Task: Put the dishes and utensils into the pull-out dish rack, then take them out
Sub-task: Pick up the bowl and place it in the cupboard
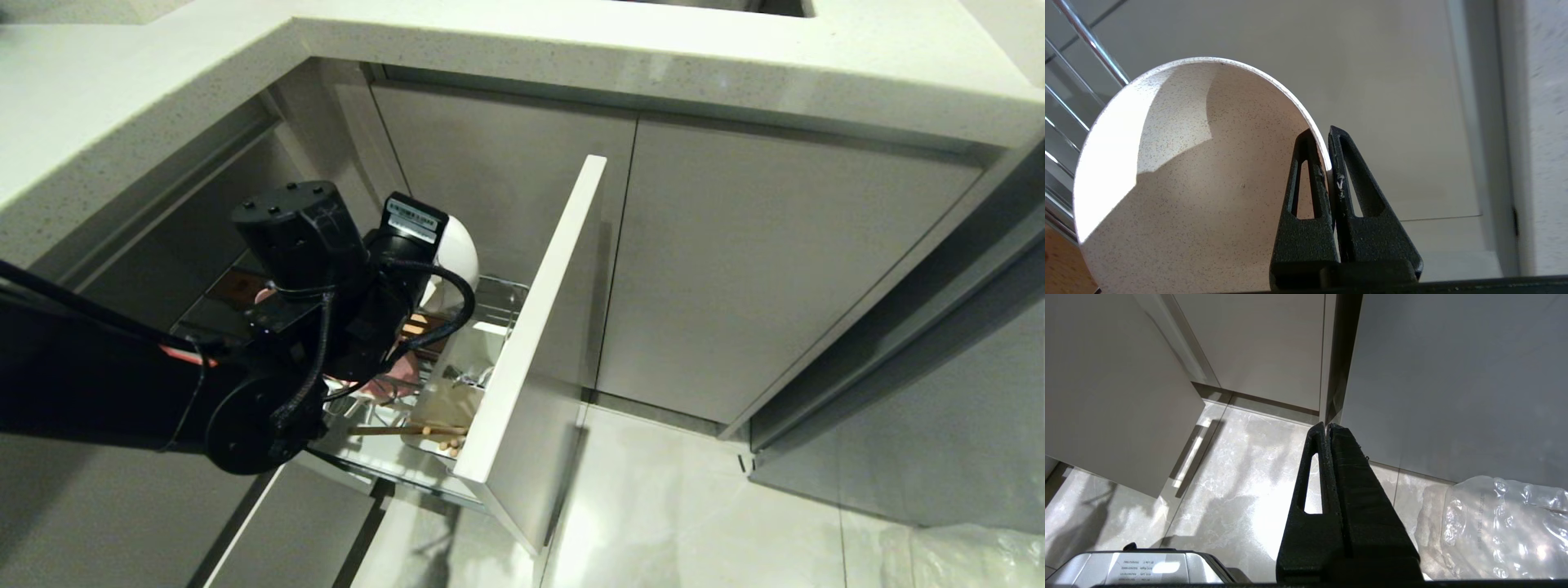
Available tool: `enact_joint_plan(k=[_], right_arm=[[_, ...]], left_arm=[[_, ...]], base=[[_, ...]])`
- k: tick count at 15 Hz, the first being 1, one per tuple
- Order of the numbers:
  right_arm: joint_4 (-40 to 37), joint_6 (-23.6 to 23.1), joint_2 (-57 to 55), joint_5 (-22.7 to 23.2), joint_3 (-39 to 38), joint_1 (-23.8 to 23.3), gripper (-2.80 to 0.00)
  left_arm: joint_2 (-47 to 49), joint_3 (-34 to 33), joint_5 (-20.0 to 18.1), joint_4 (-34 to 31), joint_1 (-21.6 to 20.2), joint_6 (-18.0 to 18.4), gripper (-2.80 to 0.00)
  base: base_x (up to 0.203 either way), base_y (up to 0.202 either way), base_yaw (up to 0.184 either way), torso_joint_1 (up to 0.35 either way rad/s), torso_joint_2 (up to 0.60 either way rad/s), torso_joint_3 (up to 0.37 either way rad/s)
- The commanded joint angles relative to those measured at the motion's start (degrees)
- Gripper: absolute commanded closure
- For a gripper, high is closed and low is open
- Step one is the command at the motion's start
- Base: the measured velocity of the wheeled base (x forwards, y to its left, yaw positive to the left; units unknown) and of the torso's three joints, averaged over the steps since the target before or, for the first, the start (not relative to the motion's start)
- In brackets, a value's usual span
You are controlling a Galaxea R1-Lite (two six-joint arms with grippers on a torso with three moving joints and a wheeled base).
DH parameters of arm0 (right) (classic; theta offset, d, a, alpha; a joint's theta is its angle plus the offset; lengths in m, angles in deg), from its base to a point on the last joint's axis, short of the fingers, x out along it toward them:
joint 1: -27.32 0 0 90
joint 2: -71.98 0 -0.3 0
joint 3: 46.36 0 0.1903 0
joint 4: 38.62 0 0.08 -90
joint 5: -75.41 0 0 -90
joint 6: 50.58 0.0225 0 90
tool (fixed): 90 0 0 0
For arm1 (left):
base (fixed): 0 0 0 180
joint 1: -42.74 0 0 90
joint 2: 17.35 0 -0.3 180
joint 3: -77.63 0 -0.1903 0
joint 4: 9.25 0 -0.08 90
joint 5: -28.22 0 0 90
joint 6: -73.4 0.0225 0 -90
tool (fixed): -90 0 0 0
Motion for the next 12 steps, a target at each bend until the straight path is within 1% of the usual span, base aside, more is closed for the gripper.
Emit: enact_joint_plan(k=[1,5,9,12], right_arm=[[0.0,0.0,0.0,0.0,0.0,0.0,0.0],[0.0,0.0,0.0,0.0,0.0,0.0,0.0],[0.0,0.0,0.0,0.0,0.0,0.0,0.0],[0.0,0.0,0.0,0.0,0.0,0.0,0.0]], left_arm=[[1.1,0.1,0.2,0.6,0.0,-0.3,0.0],[3.0,1.0,0.1,3.4,0.0,-0.2,0.0],[5.3,2.7,0.1,3.7,0.0,-0.1,0.0],[6.8,3.3,0.1,5.0,0.0,-0.1,0.0]], base=[[0.0,0.0,0.0,0.0,0.0,0.0],[0.0,0.0,0.0,0.0,0.0,0.0],[0.0,0.0,0.0,0.0,0.0,0.0],[0.0,0.0,0.0,0.0,0.0,0.0]])
